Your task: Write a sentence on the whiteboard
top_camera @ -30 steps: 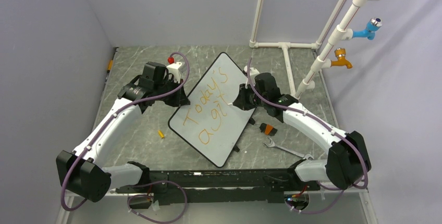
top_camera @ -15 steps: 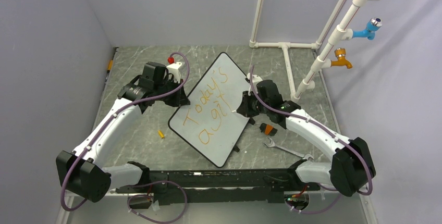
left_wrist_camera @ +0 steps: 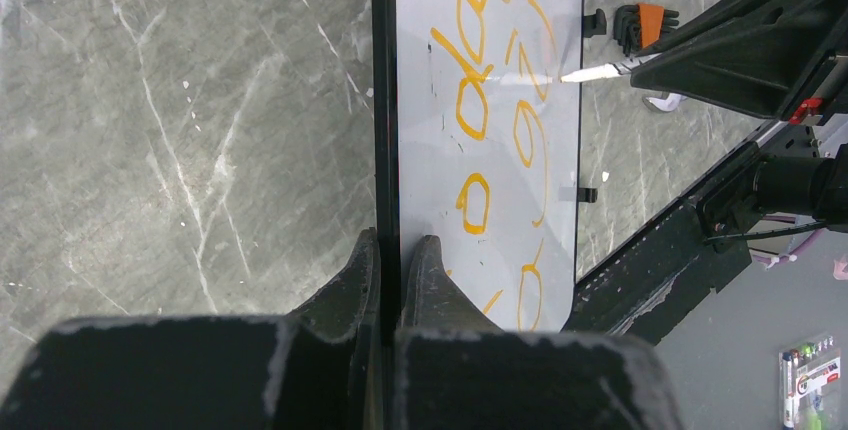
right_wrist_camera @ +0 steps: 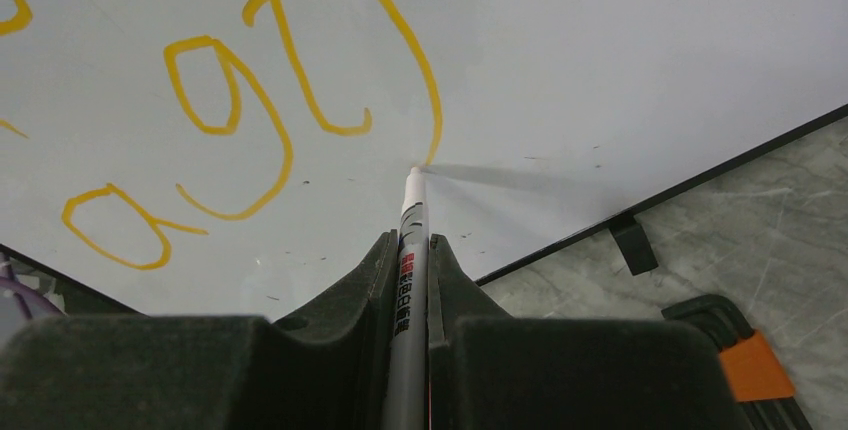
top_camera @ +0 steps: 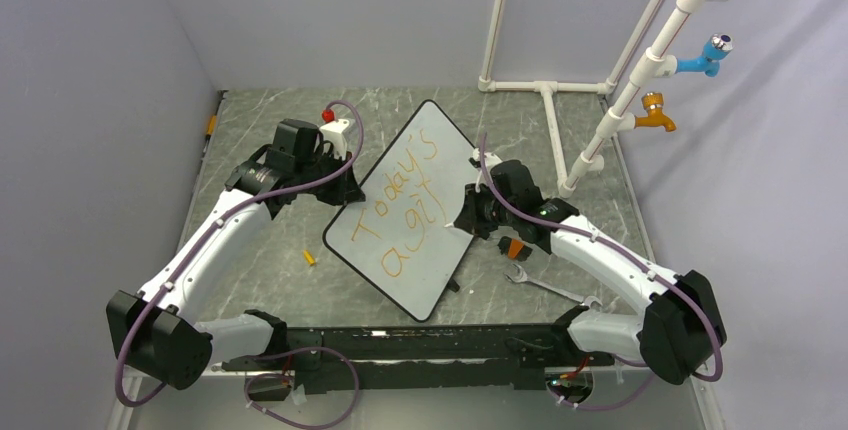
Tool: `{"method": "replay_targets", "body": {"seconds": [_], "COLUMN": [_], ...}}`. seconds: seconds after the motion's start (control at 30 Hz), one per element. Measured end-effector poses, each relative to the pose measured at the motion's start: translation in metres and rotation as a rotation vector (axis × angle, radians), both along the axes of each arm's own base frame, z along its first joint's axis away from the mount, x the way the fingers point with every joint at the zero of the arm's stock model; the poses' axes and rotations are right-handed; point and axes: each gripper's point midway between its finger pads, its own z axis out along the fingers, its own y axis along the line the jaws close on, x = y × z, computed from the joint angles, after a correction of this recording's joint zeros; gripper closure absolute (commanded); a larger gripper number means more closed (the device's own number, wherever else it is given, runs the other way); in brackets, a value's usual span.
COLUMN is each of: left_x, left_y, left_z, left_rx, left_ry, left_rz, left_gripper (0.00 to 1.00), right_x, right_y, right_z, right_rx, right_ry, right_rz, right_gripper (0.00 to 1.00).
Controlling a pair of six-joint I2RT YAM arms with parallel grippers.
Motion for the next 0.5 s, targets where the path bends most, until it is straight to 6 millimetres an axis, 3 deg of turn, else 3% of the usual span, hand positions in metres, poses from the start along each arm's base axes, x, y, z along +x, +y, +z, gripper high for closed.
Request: {"method": "replay_targets", "body": {"seconds": [0.27,0.5], "left_x": [0.000,0.000], "left_y": [0.000,0.000], "left_z": [0.000,0.000], "left_rx": [0.000,0.001], "left_ry": [0.000,0.000], "left_rz": [0.001,0.001], "left_gripper": [1.00,1.00], "right_x": [0.000,0.011], "right_y": [0.002,0.010], "right_z": [0.004,0.027], "right_rx": [0.007,0.028], "right_ry": [0.002,-0.041], "right_rz": [0.005,0.011], "right_gripper": [1.00,1.00]}}
